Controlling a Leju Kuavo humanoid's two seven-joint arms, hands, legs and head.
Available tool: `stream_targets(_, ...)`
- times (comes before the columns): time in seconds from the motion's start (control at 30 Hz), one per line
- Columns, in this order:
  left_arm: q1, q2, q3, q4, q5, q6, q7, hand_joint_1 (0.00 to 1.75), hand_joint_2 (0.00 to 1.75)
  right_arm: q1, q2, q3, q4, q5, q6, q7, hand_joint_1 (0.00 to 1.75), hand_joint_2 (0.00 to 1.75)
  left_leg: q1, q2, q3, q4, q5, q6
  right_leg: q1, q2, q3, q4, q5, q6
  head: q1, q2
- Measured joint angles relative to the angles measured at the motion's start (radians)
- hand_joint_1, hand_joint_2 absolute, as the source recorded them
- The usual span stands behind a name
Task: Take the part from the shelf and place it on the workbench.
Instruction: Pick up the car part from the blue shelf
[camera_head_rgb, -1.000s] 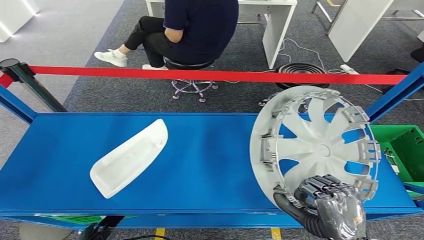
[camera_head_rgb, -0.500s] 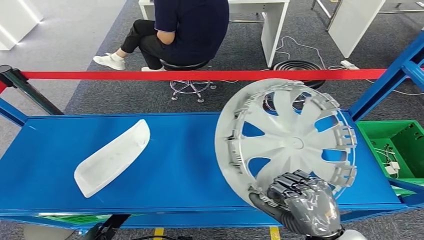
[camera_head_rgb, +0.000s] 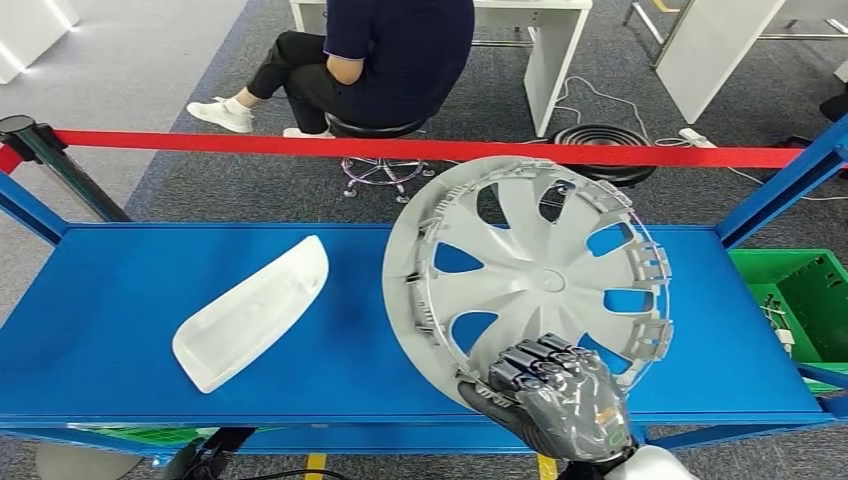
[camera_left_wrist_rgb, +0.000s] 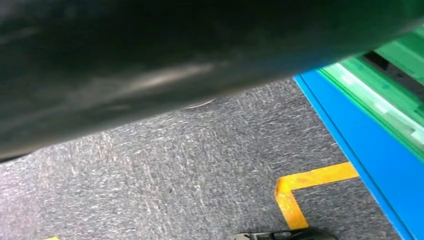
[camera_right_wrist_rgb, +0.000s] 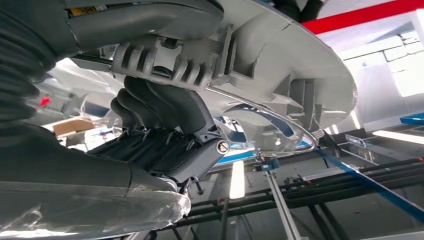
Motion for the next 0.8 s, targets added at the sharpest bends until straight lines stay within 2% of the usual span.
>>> stream_targets(0.03, -0.001, 0.0, 0.0, 0.0, 0.0, -0.003, -0.001, 0.0, 0.0, -0.015, 0.008, 0.013, 0.015, 0.018, 0.0, 0.011, 1.75, 1.75, 0.001, 0.0, 0.002, 0.0, -0.001, -0.001, -0.001, 0.0, 0.02, -0.042, 0.03, 0.0, 0.0, 0.0)
stream_targets(0.07, -0.002, 0.0, 0.0, 0.0, -0.001, -0.005, -0.002, 0.0, 0.0, -0.03, 0.017, 0.025, 0.029, 0.035, 0.0, 0.022, 1.75, 1.75, 0.002, -0.001, 0.005, 0.0, -0.002, -0.003, -0.003, 0.0, 0.055, -0.111, 0.066, 0.0, 0.0, 0.0)
stream_targets(0.1, -0.003, 0.0, 0.0, 0.0, -0.002, -0.007, -0.002, 0.0, 0.0, -0.045, 0.025, 0.037, 0.042, 0.049, 0.0, 0.032, 1.75, 1.75, 0.001, -0.002, 0.006, 0.001, -0.004, -0.008, -0.004, 0.0, 0.092, -0.18, 0.091, -0.001, 0.0, 0.0)
stream_targets(0.13, -0.003, 0.0, -0.001, 0.0, -0.002, -0.007, -0.003, 0.0, 0.44, -0.06, 0.033, 0.05, 0.053, 0.062, -0.001, 0.042, 1.75, 1.75, -0.001, -0.003, 0.006, 0.002, -0.005, -0.013, -0.004, 0.002, 0.119, -0.233, 0.107, -0.003, 0.0, 0.0)
stream_targets(0.17, -0.004, 0.0, -0.001, 0.0, -0.003, -0.008, -0.004, 0.0, 0.87, -0.074, 0.041, 0.062, 0.064, 0.075, -0.001, 0.052, 1.75, 1.75, -0.002, -0.004, 0.004, 0.003, -0.004, -0.019, -0.003, 0.003, 0.134, -0.26, 0.111, -0.007, -0.001, 0.0)
stream_targets(0.23, -0.005, 0.0, -0.002, 0.0, -0.003, -0.009, -0.007, 0.0, 1.75, -0.099, 0.056, 0.087, 0.085, 0.099, -0.002, 0.074, 1.75, 1.75, -0.002, -0.005, 0.0, 0.001, 0.001, -0.031, 0.0, 0.005, 0.134, -0.267, 0.109, -0.02, -0.004, 0.0)
stream_targets(0.3, -0.006, 0.0, -0.003, 0.0, -0.003, -0.008, -0.011, 0.0, 1.75, -0.12, 0.069, 0.108, 0.102, 0.124, -0.006, 0.095, 1.75, 1.75, 0.001, -0.003, -0.005, 0.01, -0.008, -0.041, -0.001, 0.005, 0.133, -0.27, 0.112, -0.034, -0.006, 0.0)
stream_targets(0.33, -0.008, 0.0, -0.003, 0.0, -0.003, -0.007, -0.012, 0.0, 1.75, -0.13, 0.075, 0.117, 0.109, 0.135, -0.008, 0.104, 1.75, 1.75, 0.001, -0.003, -0.018, 0.037, -0.027, -0.046, -0.002, 0.005, 0.133, -0.272, 0.114, -0.041, -0.007, 0.0)
stream_targets(0.37, -0.009, 0.0, -0.004, 0.0, -0.003, -0.006, -0.012, 0.0, 1.75, -0.14, 0.082, 0.124, 0.116, 0.142, -0.01, 0.109, 1.75, 1.75, 0.001, -0.002, -0.04, 0.085, -0.054, -0.049, -0.003, 0.004, 0.133, -0.273, 0.115, -0.047, -0.009, 0.0)
stream_targets(0.43, -0.009, -0.001, -0.004, 0.0, -0.003, -0.005, -0.012, 0.0, 1.75, -0.159, 0.092, 0.138, 0.13, 0.153, -0.013, 0.113, 1.75, 1.75, 0.001, -0.002, -0.105, 0.219, -0.113, -0.052, -0.002, 0.003, 0.132, -0.273, 0.114, -0.053, -0.011, 0.0)
stream_targets(0.47, -0.009, -0.001, -0.004, 0.0, -0.004, -0.005, -0.012, 0.0, 1.75, -0.168, 0.097, 0.145, 0.137, 0.158, -0.013, 0.114, 1.75, 1.75, 0.001, -0.002, -0.13, 0.268, -0.125, -0.052, -0.001, 0.003, 0.131, -0.273, 0.114, -0.054, -0.011, 0.0)
stream_targets(0.5, -0.01, -0.001, -0.004, 0.0, -0.004, -0.005, -0.012, 0.0, 1.75, -0.179, 0.102, 0.151, 0.143, 0.162, -0.011, 0.116, 1.75, 1.75, 0.001, -0.002, -0.139, 0.282, -0.117, -0.052, -0.001, 0.004, 0.132, -0.273, 0.114, -0.055, -0.011, 0.0)
stream_targets(0.53, -0.011, -0.001, -0.004, 0.0, -0.004, -0.004, -0.012, 0.0, 1.75, -0.192, 0.108, 0.157, 0.148, 0.165, -0.009, 0.118, 1.75, 1.75, 0.001, -0.002, -0.131, 0.259, -0.091, -0.05, -0.001, 0.004, 0.132, -0.273, 0.114, -0.055, -0.011, 0.0)
stream_targets(0.6, -0.015, 0.0, -0.005, 0.0, -0.004, -0.004, -0.013, 0.0, 1.75, -0.218, 0.119, 0.165, 0.157, 0.166, -0.003, 0.123, 1.75, 1.75, 0.001, 0.0, -0.077, 0.137, -0.021, -0.047, 0.0, 0.005, 0.134, -0.272, 0.113, -0.051, -0.011, 0.0)
stream_targets(0.63, -0.017, 0.0, -0.005, 0.0, -0.004, -0.004, -0.013, 0.0, 1.75, -0.23, 0.123, 0.167, 0.16, 0.166, 0.0, 0.125, 1.75, 1.75, 0.002, 0.0, -0.05, 0.076, 0.001, -0.045, 0.002, 0.005, 0.133, -0.269, 0.111, -0.047, -0.012, 0.0)
stream_targets(0.7, -0.02, -0.001, -0.006, 0.0, -0.004, -0.004, -0.015, 0.0, 1.75, -0.248, 0.128, 0.169, 0.165, 0.166, 0.003, 0.126, 1.75, 1.75, 0.001, -0.001, -0.025, 0.015, 0.012, -0.039, 0.007, 0.006, 0.129, -0.267, 0.111, -0.037, -0.012, 0.0)
stream_targets(0.8, -0.02, -0.002, -0.006, 0.0, -0.004, -0.003, -0.018, 0.0, 1.75, -0.265, 0.132, 0.174, 0.172, 0.165, 0.005, 0.127, 1.75, 1.75, 0.002, -0.003, -0.026, 0.009, 0.013, -0.023, 0.005, 0.004, 0.122, -0.263, 0.106, -0.022, -0.011, 0.0)
